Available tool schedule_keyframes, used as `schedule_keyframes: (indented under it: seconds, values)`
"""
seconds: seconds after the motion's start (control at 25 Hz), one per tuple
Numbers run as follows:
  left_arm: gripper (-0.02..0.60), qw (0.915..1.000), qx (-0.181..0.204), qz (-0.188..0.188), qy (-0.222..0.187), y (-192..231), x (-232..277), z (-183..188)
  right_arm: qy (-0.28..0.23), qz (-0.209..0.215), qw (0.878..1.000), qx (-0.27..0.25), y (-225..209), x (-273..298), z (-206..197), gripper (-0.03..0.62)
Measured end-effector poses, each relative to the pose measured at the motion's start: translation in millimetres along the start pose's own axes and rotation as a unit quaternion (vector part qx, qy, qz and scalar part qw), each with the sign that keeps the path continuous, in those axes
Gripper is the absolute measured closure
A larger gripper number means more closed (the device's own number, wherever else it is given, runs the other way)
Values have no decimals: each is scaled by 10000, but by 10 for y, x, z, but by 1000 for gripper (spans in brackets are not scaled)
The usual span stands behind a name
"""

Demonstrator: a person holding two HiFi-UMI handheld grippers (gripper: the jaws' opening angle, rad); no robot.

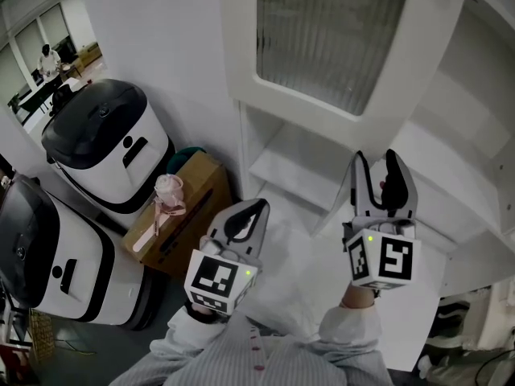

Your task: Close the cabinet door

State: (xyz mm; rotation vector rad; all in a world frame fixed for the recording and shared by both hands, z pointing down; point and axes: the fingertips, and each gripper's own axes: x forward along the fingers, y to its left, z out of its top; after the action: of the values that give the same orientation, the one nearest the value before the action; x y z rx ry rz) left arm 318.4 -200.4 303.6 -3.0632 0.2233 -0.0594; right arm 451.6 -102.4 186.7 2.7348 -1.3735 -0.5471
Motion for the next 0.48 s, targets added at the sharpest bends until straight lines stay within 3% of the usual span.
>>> schedule_keyframes:
  seconds: [0.48]
  values:
    - [571, 9965, 163, -805, -144, -171, -370, 79, 278, 681, 9950, 675, 832, -670, -56, 376]
